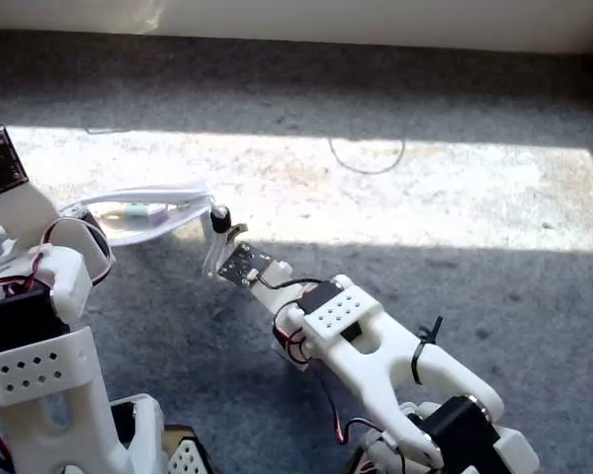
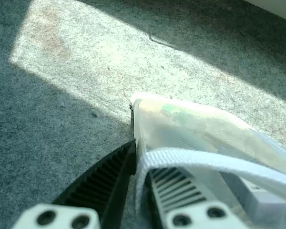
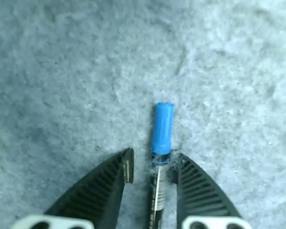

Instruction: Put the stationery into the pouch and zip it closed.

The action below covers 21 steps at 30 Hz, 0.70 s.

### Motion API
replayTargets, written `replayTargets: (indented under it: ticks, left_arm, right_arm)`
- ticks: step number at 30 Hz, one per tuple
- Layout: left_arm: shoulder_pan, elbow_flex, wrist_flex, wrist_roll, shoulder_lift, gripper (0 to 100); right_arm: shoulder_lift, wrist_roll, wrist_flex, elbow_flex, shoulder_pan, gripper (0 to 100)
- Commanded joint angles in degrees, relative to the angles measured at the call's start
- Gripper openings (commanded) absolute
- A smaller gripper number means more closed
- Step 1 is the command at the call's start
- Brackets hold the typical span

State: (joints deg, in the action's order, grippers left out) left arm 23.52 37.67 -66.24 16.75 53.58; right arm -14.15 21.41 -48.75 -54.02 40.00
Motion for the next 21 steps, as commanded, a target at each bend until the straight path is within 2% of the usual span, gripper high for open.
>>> replayTargets:
  ticks: [1, 7, 15, 21]
  left_arm:
    - [0.75, -0.57, 1.41, 0.35, 1.36, 1]
    - [0.75, -0.48, 1.49, 0.35, 1.36, 1]
    - [0.75, -0.48, 1.58, -0.62, 1.36, 1]
    - [0.75, -0.48, 1.58, -1.23, 1.36, 1]
  right_arm:
    - [2.77, 0.0, 0.84, 1.8, -0.57, 12.9]
    - [3.21, 3.52, 0.75, 1.8, -0.57, 12.8]
    - [3.3, 3.96, 0.66, 1.8, -0.57, 12.3]
    - [3.21, 3.96, 0.66, 1.8, -0.57, 5.7]
